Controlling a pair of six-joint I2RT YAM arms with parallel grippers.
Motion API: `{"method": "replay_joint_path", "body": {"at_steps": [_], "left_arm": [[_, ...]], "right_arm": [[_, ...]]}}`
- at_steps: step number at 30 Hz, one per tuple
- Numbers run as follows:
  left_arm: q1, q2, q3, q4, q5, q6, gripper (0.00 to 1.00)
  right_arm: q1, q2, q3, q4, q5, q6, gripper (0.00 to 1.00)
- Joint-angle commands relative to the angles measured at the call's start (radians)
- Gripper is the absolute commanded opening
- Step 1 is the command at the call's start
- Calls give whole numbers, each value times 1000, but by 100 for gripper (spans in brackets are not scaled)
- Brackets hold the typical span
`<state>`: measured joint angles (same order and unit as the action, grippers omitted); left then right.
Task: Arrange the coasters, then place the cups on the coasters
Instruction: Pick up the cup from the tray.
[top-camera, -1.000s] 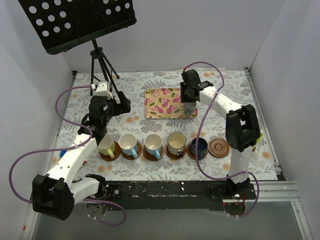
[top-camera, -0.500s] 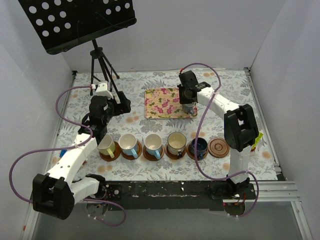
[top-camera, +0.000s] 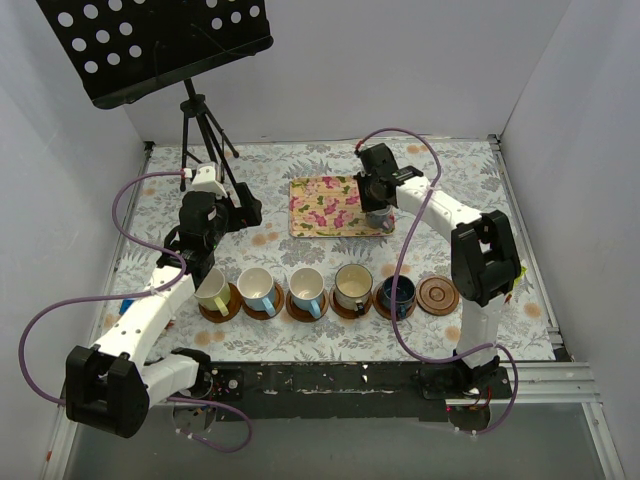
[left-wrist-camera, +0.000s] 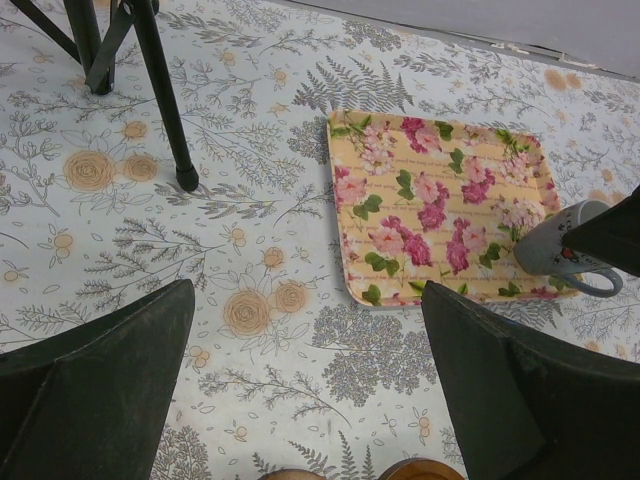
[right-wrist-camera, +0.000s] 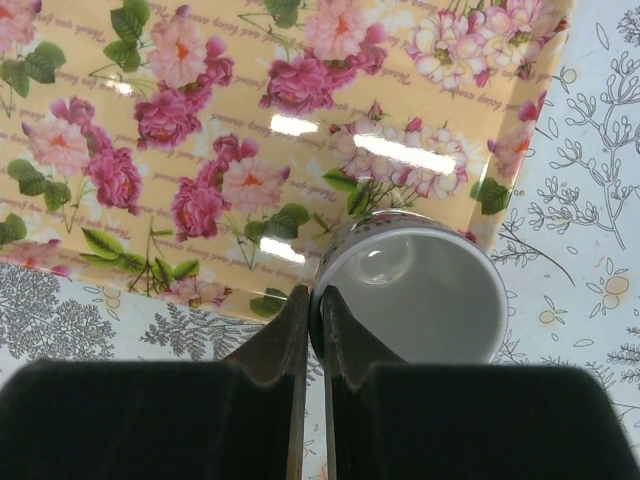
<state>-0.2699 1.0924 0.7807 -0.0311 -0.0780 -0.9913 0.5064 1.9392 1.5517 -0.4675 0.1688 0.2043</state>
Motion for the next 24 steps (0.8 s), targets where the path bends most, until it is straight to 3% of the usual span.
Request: {"method": "replay_joint_path", "body": {"at_steps": [1, 9, 24], "left_arm": [[6, 4, 40, -9, -2, 11, 98], [6, 0, 38, -10, -6, 11, 98], [5, 1, 35, -10, -3, 10, 98]], "right_arm": [[7, -65, -13, 18, -41, -55, 1], [7, -213, -113, 128, -97, -103, 1], [9, -377, -182, 92, -9, -135, 1]]}}
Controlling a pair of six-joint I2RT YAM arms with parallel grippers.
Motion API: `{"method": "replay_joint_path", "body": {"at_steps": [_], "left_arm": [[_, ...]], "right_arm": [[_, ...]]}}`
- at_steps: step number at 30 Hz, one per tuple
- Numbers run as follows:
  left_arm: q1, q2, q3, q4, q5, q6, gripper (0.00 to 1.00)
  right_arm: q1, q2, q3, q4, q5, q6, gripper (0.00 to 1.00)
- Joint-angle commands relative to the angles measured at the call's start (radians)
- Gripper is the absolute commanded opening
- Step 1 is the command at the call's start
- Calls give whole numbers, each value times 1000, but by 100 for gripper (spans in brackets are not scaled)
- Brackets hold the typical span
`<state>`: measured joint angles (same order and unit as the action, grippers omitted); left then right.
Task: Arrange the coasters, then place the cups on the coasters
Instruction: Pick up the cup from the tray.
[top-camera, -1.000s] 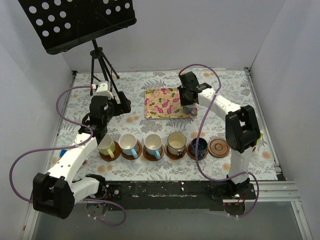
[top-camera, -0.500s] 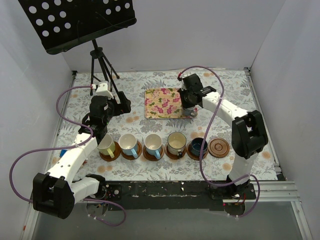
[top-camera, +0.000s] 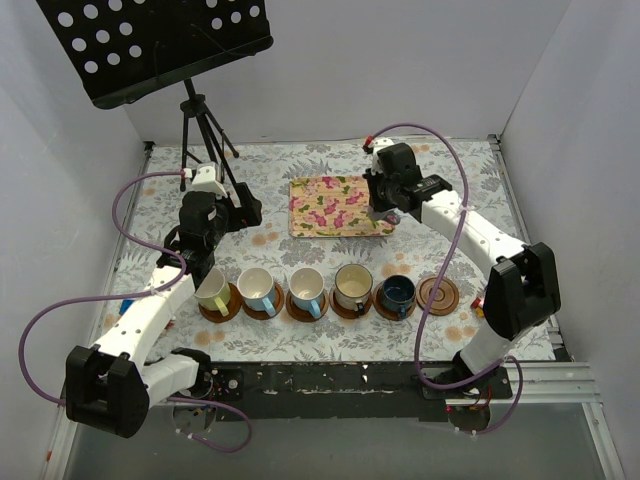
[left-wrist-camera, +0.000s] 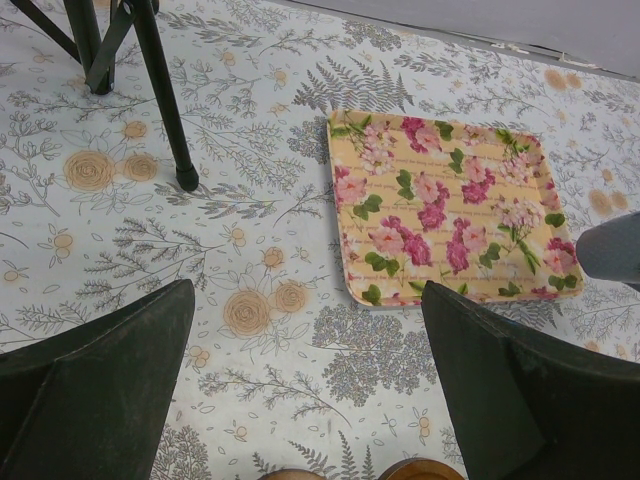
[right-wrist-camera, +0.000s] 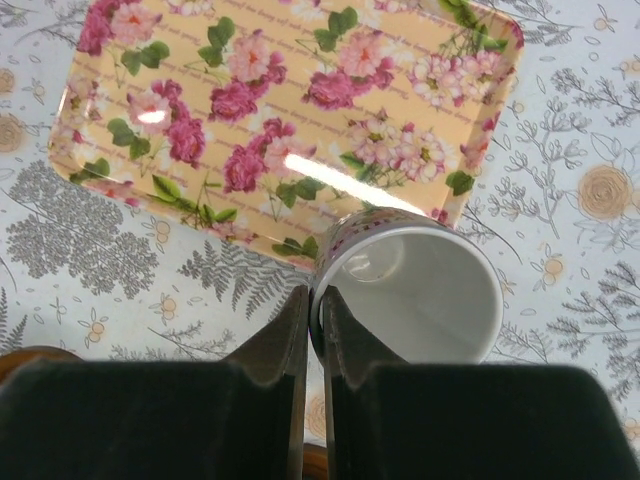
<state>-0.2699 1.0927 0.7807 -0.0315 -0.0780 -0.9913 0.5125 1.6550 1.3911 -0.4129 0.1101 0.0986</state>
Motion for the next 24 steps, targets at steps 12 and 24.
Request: {"method": "replay_joint_path", "body": {"at_steps": [12, 24], "left_arm": [[5, -1, 32, -7, 1, 6, 98], [5, 1, 32, -8, 1, 6, 98]], "right_arm": [[-8, -222, -104, 7, 125, -71, 1], [-98, -345, -224, -56, 134, -86, 1]]}}
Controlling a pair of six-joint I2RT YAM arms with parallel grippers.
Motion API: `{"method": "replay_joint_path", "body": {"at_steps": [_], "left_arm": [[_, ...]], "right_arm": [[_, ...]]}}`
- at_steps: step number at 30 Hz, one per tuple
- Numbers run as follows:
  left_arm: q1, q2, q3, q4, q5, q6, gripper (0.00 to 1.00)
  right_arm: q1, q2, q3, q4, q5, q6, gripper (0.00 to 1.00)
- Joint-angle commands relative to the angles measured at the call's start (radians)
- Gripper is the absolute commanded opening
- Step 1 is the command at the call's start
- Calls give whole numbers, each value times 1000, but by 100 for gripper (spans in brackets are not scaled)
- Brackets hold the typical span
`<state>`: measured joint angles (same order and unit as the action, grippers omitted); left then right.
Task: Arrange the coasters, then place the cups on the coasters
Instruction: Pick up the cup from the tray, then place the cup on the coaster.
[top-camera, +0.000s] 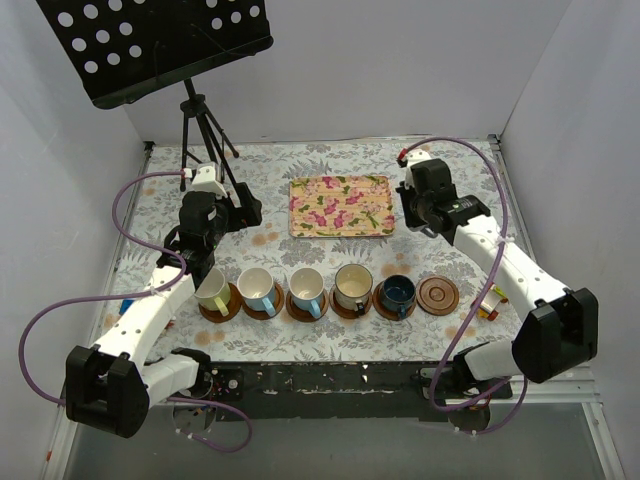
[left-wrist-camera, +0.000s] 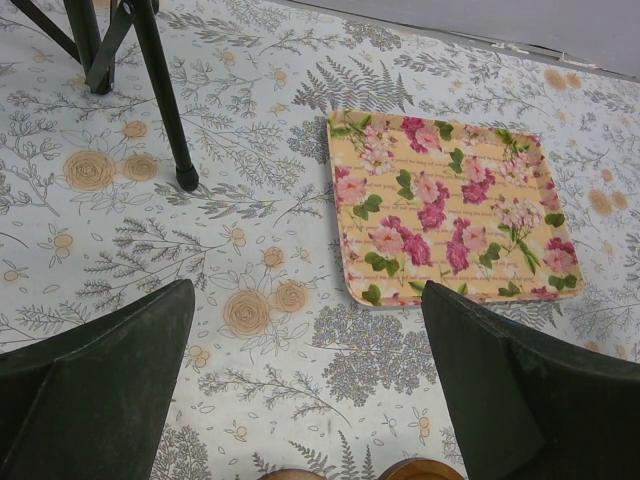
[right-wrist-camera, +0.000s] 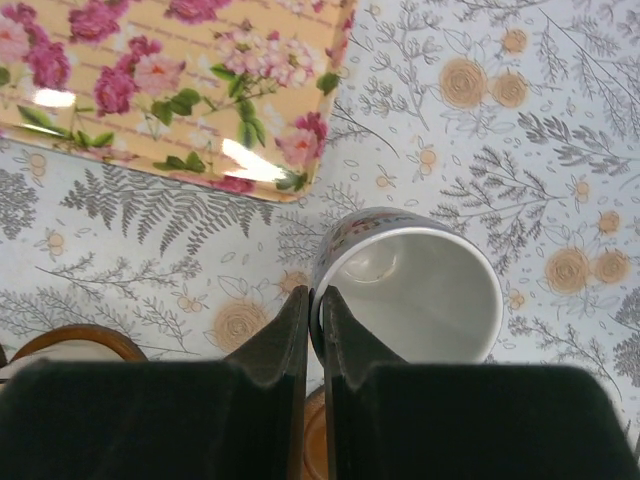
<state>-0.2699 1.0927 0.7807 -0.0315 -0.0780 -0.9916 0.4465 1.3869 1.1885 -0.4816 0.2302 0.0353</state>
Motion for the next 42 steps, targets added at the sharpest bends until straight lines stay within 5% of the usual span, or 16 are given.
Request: {"method": "replay_joint_path", "body": {"at_steps": [1, 24, 42], "left_arm": [[6, 1, 32, -7, 1, 7, 98], [6, 10, 31, -8, 3, 4, 98], [5, 3, 31, -11, 0, 4, 98]], "right_arm": [[-38, -91, -36, 11, 12, -21, 1], [-106, -385, -283, -129, 26, 74, 1], [-108, -420, -339, -184, -25, 175, 1]]}}
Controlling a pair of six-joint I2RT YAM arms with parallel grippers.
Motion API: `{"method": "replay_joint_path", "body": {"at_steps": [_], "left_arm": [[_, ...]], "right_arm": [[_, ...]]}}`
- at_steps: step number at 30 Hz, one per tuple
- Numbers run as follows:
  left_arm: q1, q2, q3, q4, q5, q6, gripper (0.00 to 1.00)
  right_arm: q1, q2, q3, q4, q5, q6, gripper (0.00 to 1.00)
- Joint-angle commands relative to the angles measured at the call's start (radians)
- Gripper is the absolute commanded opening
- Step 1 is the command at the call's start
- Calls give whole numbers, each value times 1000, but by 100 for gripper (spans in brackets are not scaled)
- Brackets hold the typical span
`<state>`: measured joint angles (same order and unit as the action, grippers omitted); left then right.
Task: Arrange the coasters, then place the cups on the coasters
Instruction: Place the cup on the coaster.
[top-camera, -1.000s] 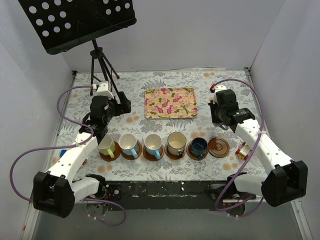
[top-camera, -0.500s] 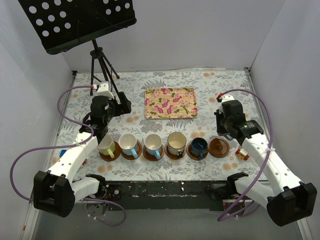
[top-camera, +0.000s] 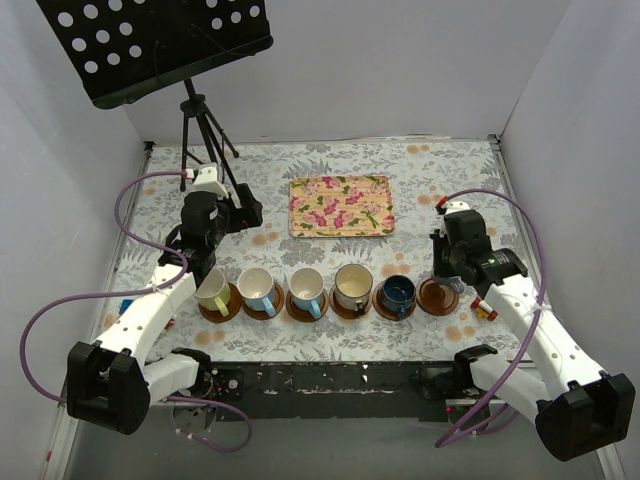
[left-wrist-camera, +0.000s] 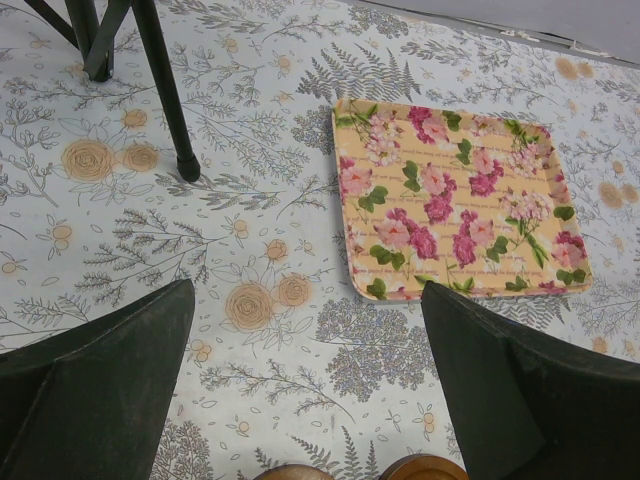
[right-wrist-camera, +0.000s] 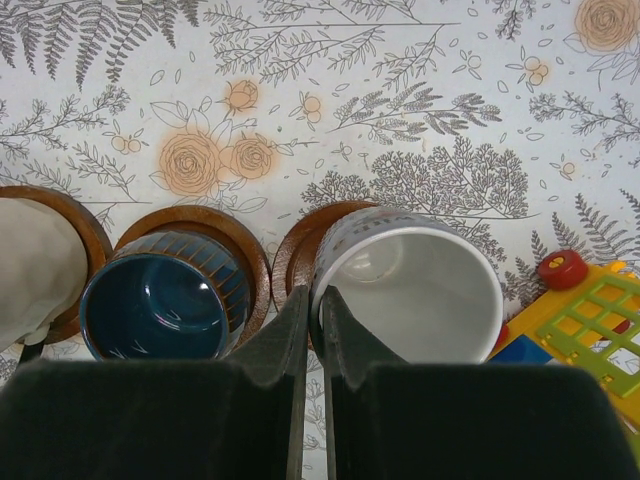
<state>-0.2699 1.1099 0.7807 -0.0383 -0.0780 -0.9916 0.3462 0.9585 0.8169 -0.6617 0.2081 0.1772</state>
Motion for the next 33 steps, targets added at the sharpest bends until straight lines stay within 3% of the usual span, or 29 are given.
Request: {"method": "replay_joint_path", "body": {"at_steps": [1, 33], "left_arm": [[5, -13, 31, -3, 0, 4, 98], [4, -12, 29, 0, 20, -8, 98]], "right_arm": [[-7, 9, 31, -6, -13, 44, 1], [-7, 5, -58, -4, 31, 159, 1]]}}
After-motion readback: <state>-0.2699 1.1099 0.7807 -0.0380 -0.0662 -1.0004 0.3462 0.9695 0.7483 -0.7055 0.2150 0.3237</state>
